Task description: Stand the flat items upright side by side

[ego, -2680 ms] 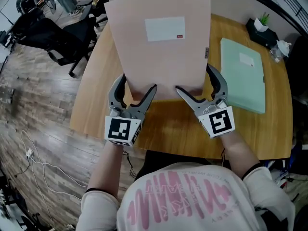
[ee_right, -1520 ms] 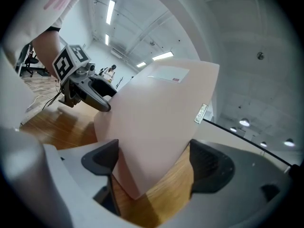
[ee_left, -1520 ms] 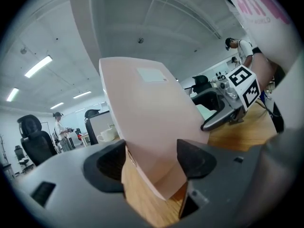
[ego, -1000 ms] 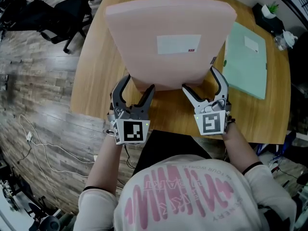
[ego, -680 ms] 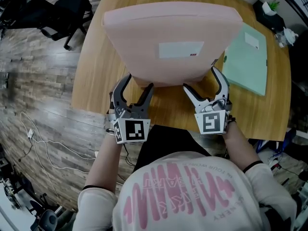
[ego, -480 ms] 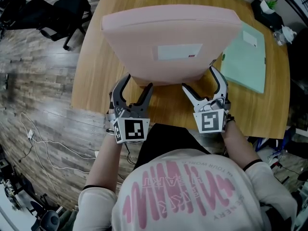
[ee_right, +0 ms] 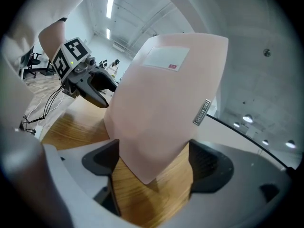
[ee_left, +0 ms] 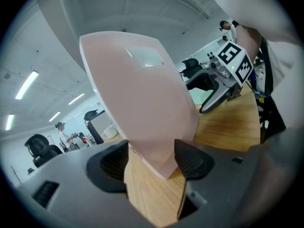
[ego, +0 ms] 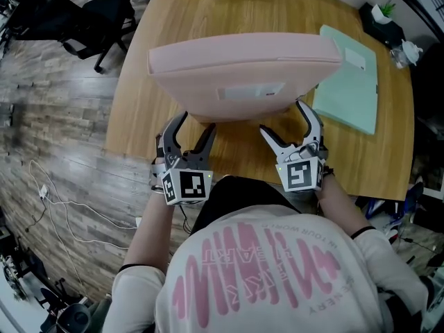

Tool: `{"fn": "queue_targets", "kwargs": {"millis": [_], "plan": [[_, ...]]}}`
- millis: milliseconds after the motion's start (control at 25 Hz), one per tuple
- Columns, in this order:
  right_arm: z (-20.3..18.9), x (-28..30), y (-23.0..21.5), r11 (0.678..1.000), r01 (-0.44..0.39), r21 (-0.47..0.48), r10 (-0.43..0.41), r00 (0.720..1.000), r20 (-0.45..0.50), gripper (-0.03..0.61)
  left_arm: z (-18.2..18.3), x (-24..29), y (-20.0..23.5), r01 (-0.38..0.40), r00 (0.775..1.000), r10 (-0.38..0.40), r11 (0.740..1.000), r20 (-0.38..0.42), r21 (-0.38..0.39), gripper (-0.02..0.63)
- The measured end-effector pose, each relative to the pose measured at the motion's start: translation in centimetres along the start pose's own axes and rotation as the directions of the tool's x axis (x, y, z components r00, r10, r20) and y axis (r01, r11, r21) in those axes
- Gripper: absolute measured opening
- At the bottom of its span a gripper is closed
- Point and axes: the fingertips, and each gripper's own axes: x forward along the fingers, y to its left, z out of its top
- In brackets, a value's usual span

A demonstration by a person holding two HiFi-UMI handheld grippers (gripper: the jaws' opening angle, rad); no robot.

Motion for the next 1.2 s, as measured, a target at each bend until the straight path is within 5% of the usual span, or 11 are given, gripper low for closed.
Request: {"fn": "queue_targets", "kwargs": {"millis": [360, 840, 1200], "plan": [[-0.1, -0.6, 0.4, 1.0, -0.019, -0.011, 0.019, 1.0, -0.006, 0.448, -0.2, -0.7, 0.2, -0.012, 1.0, 0.011, 1.0, -0.011, -0.014, 0.262], [-0.7, -1.1, 0.9, 0.999, -0.019, -0.032, 0.018, 1.0, -0.01, 0.448, -0.5, -1.3, -0.2, -0.006, 1.0, 0.008, 0.997, -0.023, 0.071, 0.267], [-1.0, -1.6, 1.3, 0.999, -0.024, -0.022, 0.024, 0.999, -0.029, 0.448, -0.4, -1.3, -0.2, -0.013, 1.0, 0.014, 0.999, -0.023, 0.04, 0.259]]}}
